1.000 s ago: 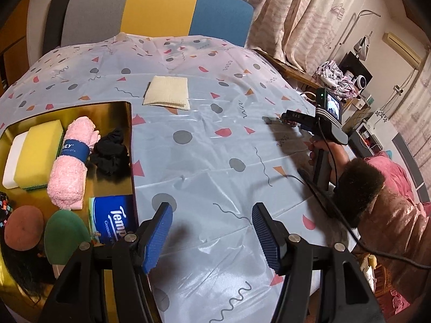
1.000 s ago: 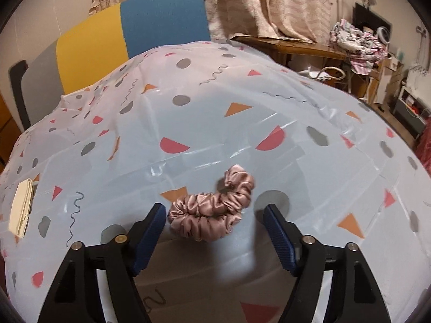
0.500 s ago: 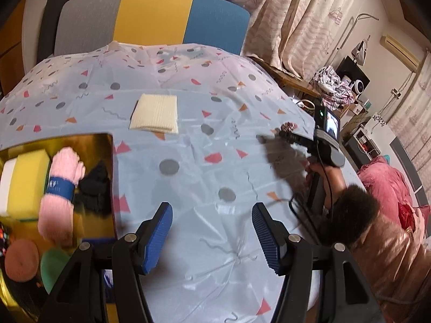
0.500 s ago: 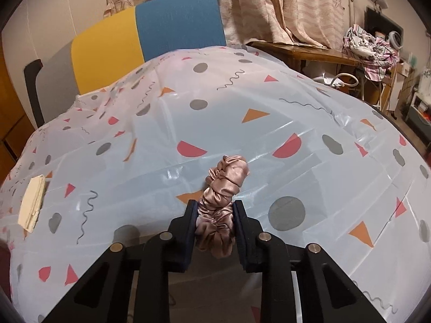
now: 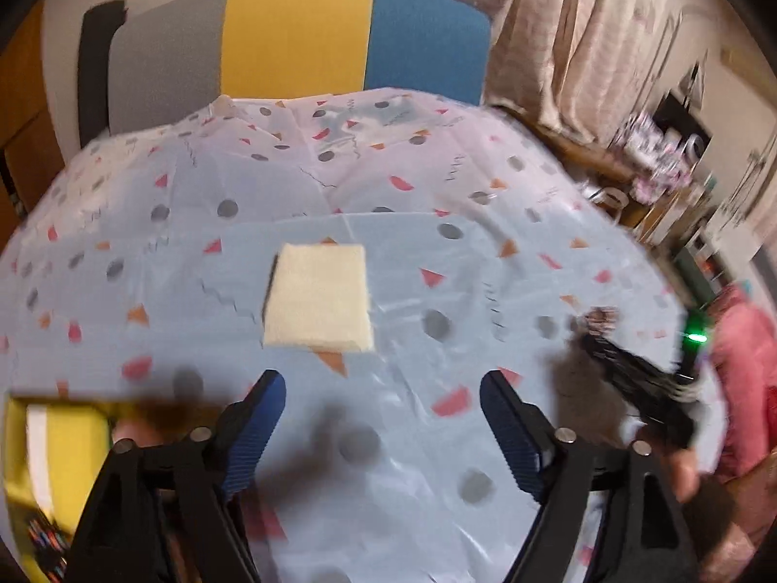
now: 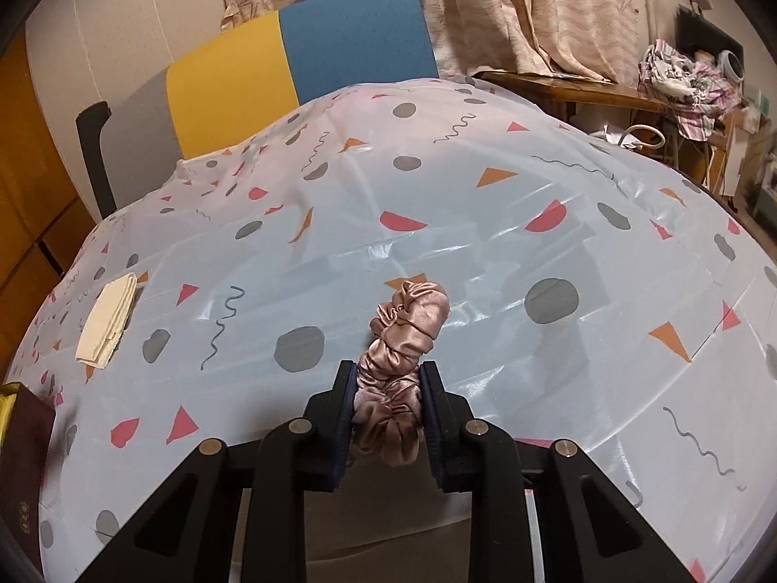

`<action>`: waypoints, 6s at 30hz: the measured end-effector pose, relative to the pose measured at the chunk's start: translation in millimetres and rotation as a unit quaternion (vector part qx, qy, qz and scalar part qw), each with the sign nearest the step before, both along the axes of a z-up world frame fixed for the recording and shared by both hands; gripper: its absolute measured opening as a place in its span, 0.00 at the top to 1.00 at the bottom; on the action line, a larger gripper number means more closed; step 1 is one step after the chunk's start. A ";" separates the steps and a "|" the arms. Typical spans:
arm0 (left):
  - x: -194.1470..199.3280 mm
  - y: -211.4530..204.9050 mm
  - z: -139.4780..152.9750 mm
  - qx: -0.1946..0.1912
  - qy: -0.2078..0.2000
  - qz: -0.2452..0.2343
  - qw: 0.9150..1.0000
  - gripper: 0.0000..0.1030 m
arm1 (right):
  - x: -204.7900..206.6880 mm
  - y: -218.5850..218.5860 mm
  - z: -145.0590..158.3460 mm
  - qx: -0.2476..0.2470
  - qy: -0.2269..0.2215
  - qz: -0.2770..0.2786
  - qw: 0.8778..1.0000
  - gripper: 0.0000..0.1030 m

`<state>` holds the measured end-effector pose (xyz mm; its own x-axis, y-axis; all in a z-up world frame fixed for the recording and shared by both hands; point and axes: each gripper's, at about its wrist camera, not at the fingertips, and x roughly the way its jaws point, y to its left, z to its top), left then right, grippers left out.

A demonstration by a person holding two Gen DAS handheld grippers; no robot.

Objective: Organize rigid objects
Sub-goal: 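Grasp the beige mesh cloth with the left tool while the right tool holds the scrunchie, then carry the mesh cloth into the tray and open the left tool while the right tool holds the scrunchie, then lower the pink scrunchie into the tray and open the right tool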

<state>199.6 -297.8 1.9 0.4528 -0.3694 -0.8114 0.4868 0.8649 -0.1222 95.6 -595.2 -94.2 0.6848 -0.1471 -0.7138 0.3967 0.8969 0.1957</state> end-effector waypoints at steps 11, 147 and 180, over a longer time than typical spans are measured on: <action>92.2 -30.3 -49.6 0.048 0.030 0.027 0.998 0.13 | -1.6 -5.2 -5.9 0.011 -0.003 -0.005 1.000 0.75; -200.2 335.4 -19.1 -0.161 -0.029 0.187 0.969 0.23 | -65.9 420.7 113.1 0.049 -0.054 0.384 0.920 0.75; -208.7 367.9 -3.9 -0.015 -0.088 0.327 0.941 0.23 | -10.3 498.7 83.6 0.009 0.014 0.390 0.921 0.75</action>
